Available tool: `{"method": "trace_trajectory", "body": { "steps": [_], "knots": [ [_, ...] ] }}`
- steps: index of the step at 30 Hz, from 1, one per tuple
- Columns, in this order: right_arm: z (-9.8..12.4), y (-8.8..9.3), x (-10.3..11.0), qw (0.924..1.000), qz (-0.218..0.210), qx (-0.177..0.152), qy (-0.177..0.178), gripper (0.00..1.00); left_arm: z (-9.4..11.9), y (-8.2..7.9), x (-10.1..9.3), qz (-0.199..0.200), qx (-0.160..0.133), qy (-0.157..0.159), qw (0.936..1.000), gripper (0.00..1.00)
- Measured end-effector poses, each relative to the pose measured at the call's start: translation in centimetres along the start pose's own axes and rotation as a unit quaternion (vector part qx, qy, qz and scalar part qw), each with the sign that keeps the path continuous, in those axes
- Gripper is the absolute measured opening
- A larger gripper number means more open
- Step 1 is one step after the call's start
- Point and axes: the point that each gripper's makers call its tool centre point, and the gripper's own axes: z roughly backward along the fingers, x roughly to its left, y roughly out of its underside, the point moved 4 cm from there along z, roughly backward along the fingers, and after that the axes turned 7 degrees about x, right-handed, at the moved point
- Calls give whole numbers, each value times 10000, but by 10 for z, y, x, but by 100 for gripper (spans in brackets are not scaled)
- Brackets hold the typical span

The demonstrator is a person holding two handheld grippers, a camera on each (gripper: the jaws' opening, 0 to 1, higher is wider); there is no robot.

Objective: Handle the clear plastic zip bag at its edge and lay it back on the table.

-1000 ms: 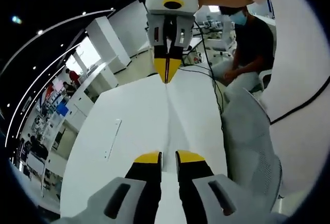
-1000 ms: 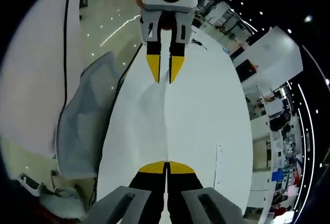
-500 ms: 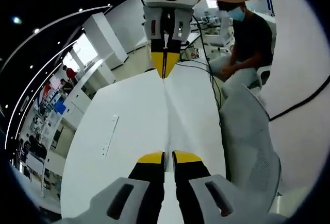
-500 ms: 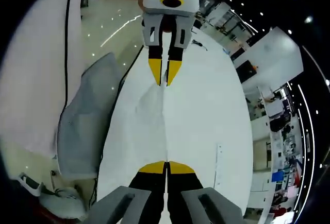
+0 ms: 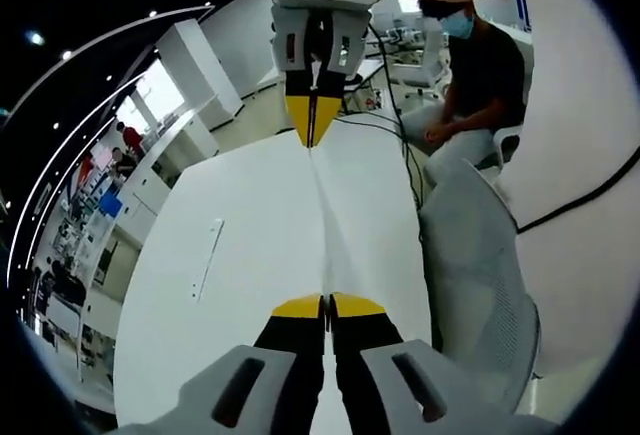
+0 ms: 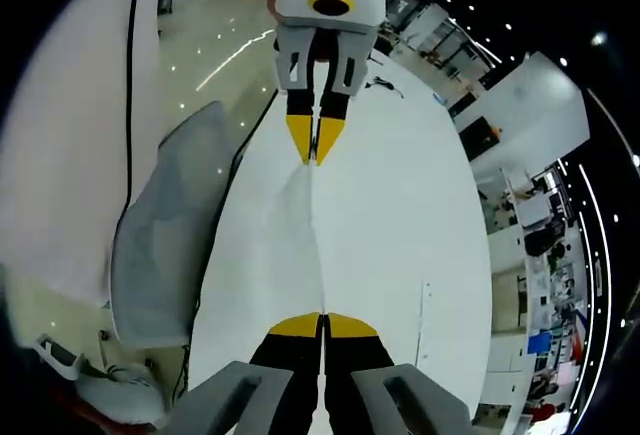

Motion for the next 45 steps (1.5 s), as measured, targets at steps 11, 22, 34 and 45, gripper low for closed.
{"method": "trace_trajectory", "body": {
  "steps": [11,22,34,45],
  "knots": [
    [-3,-1,1,10000,-25,-39,-27,0,0,1,0,25,47,1,10000,0],
    [-5,0,2,9999,-92,-105,-33,0,2,0,0,-9,139,-45,9999,0],
    [-11,-1,3,9994,-239,-244,-55,0,4,-1,0,-2,143,-66,9999,0],
    [-11,-7,2,9987,-313,-405,-62,6,3,-2,0,26,157,-75,9998,0]
  ]
}}
